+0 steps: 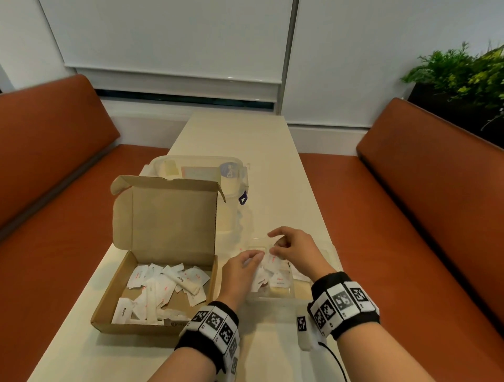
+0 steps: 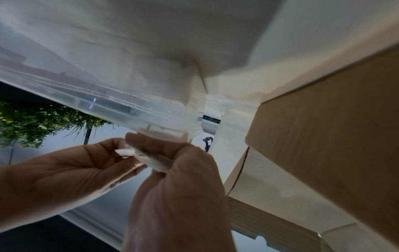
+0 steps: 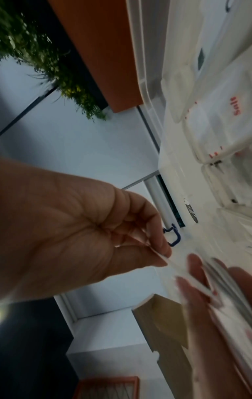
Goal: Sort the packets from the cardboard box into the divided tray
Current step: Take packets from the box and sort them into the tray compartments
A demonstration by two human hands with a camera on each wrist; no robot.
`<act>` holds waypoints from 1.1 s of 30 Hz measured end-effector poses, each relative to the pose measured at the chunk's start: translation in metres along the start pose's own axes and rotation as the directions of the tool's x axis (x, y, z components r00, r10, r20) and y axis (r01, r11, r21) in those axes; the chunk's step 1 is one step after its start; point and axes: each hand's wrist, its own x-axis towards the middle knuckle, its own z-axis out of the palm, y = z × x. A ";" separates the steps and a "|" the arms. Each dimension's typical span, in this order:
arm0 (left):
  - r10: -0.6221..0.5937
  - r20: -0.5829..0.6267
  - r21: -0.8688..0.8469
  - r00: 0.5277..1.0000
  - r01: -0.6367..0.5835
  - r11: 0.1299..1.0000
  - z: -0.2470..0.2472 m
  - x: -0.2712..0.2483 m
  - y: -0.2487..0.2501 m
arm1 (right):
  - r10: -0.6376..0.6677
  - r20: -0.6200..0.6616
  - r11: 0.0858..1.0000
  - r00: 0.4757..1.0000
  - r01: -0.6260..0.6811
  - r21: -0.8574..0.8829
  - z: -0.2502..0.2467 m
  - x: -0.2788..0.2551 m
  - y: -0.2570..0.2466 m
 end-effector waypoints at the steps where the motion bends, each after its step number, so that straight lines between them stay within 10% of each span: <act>1: 0.003 0.018 -0.009 1.000 -0.002 1.000 0.002 -0.001 0.000 | 0.000 -0.012 1.000 1.000 0.000 0.013 0.002 0.000 -0.001; 15: -0.004 -0.089 -0.013 0.996 0.003 1.000 0.005 -0.002 0.002 | 0.117 -0.146 0.980 0.982 -0.090 0.175 0.019 -0.010 0.025; 19: -0.029 -0.123 0.027 0.992 0.033 0.999 0.002 -0.002 0.001 | 0.095 -0.195 0.987 0.976 -0.118 -0.110 0.005 -0.006 0.029; 24: -0.028 -0.134 0.013 0.991 0.030 0.999 0.003 0.000 0.001 | 0.128 0.039 0.888 0.991 -0.097 -0.449 0.006 -0.007 0.037; 33: -0.018 -0.150 0.021 0.988 0.021 1.000 0.006 0.004 -0.007 | 0.086 0.088 0.794 0.992 -0.015 -0.607 0.018 -0.008 0.045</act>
